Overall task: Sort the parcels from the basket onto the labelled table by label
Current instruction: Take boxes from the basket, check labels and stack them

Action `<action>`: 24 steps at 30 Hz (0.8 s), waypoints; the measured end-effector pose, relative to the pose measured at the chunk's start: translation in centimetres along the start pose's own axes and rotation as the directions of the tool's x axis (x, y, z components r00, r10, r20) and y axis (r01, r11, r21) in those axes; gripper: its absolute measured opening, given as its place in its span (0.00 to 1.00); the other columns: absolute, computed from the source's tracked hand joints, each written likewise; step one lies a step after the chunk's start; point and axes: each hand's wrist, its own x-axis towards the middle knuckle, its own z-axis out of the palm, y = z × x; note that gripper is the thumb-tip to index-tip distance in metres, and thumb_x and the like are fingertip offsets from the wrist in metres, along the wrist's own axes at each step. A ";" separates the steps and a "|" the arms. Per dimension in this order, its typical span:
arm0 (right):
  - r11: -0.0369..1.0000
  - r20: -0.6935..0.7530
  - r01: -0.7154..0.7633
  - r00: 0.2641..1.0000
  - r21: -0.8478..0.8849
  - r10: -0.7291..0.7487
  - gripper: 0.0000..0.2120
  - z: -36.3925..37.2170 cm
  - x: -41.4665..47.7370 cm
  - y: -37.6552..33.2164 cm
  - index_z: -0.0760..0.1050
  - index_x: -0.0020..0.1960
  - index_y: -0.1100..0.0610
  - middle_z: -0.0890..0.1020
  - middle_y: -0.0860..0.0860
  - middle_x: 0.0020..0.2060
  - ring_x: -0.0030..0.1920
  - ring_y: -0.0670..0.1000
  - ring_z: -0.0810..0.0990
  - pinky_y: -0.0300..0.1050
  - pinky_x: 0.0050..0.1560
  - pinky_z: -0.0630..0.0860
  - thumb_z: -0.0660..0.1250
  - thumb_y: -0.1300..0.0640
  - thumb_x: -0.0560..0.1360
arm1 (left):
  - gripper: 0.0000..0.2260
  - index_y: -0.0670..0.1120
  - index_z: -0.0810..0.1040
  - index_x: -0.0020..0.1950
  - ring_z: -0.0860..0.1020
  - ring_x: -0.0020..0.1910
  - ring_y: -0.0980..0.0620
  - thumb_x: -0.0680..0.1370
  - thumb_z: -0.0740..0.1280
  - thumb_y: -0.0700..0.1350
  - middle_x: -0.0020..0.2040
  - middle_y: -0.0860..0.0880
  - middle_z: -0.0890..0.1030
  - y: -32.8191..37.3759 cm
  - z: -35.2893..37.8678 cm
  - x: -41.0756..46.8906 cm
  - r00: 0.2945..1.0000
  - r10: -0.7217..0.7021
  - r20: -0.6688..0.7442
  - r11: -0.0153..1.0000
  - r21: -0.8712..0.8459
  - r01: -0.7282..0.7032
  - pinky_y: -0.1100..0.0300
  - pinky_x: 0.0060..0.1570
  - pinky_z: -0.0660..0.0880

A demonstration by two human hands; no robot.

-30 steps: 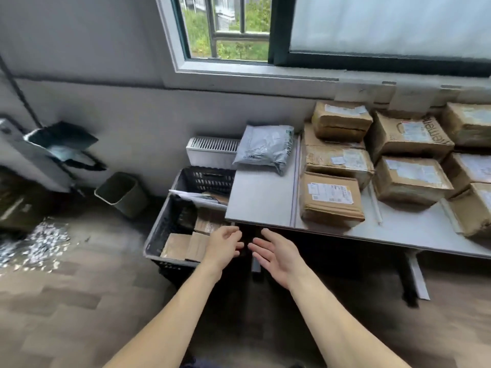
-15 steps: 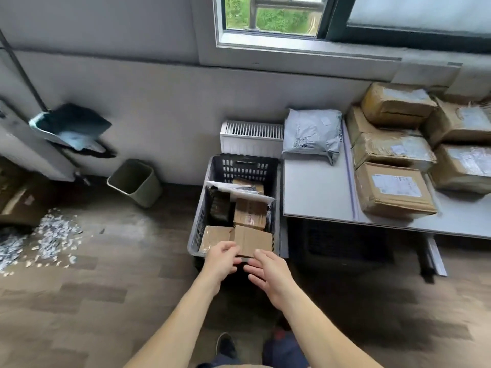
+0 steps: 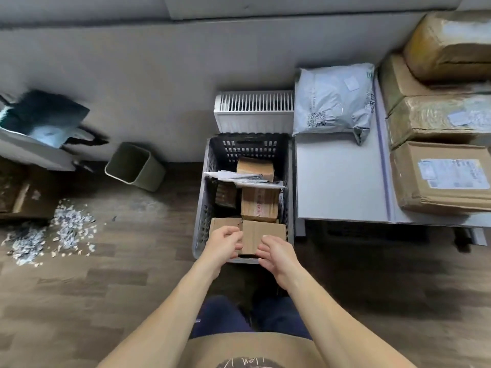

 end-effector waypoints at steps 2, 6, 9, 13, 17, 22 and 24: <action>0.999 -0.028 -0.035 0.999 -0.009 0.034 0.17 -0.3 1.6 0.3 0.73 0.71 0.59 0.83 0.54 0.56 0.57 0.52 0.83 0.46 0.55 0.79 0.65 0.55 0.84 | 0.11 0.46 0.77 0.65 0.83 0.55 0.49 0.84 0.66 0.45 0.56 0.47 0.83 -0.1 0.2 1.3 0.999 -0.036 0.003 0.999 0.001 0.036 0.56 0.52 0.81; 0.996 -0.077 -0.086 0.994 -0.028 0.083 0.21 -1.1 5.4 1.7 0.70 0.75 0.58 0.81 0.55 0.61 0.62 0.53 0.81 0.45 0.56 0.79 0.66 0.55 0.84 | 0.11 0.47 0.77 0.65 0.82 0.54 0.51 0.83 0.67 0.45 0.54 0.49 0.82 -1.9 0.8 4.9 0.996 -0.092 0.021 0.994 0.056 0.091 0.55 0.56 0.81; 0.994 -0.136 -0.078 0.988 -0.075 0.067 0.22 -1.1 9.0 3.2 0.69 0.76 0.57 0.77 0.56 0.68 0.67 0.54 0.77 0.49 0.64 0.77 0.66 0.55 0.83 | 0.16 0.44 0.76 0.68 0.80 0.57 0.50 0.82 0.69 0.47 0.57 0.49 0.81 -4.3 0.9 8.9 0.987 -0.155 0.040 0.984 0.093 0.151 0.48 0.66 0.77; 0.992 -0.210 -0.060 0.977 -0.107 0.036 0.20 -0.1 12.3 4.8 0.71 0.74 0.52 0.76 0.53 0.69 0.67 0.53 0.77 0.53 0.69 0.75 0.66 0.54 0.83 | 0.21 0.45 0.73 0.72 0.77 0.64 0.47 0.81 0.70 0.49 0.66 0.47 0.78 -7.0 0.9 14.4 0.974 -0.225 0.034 0.967 0.134 0.219 0.47 0.70 0.73; 0.991 -0.255 -0.062 0.966 -0.122 0.029 0.16 0.5 14.6 5.9 0.73 0.71 0.50 0.76 0.52 0.68 0.65 0.51 0.78 0.51 0.66 0.78 0.65 0.55 0.83 | 0.34 0.45 0.64 0.79 0.74 0.70 0.46 0.78 0.74 0.53 0.74 0.46 0.73 -8.8 1.3 19.1 0.964 -0.237 0.117 0.957 0.196 0.212 0.49 0.72 0.70; 0.991 -0.321 -0.082 0.946 -0.103 0.045 0.13 -0.1 16.2 6.3 0.75 0.67 0.50 0.79 0.53 0.64 0.62 0.51 0.81 0.48 0.59 0.83 0.66 0.56 0.83 | 0.54 0.47 0.48 0.84 0.67 0.77 0.45 0.71 0.78 0.61 0.81 0.46 0.64 -10.7 1.9 24.3 0.913 -0.306 0.269 0.943 0.220 0.252 0.47 0.76 0.65; 0.991 -0.328 -0.089 0.943 -0.099 0.052 0.13 -0.4 16.5 6.1 0.75 0.68 0.51 0.80 0.53 0.63 0.60 0.51 0.82 0.48 0.59 0.83 0.66 0.56 0.83 | 0.58 0.49 0.45 0.84 0.67 0.76 0.45 0.68 0.80 0.63 0.79 0.47 0.66 -11.6 2.0 25.6 0.906 -0.307 0.291 0.942 0.227 0.247 0.46 0.76 0.64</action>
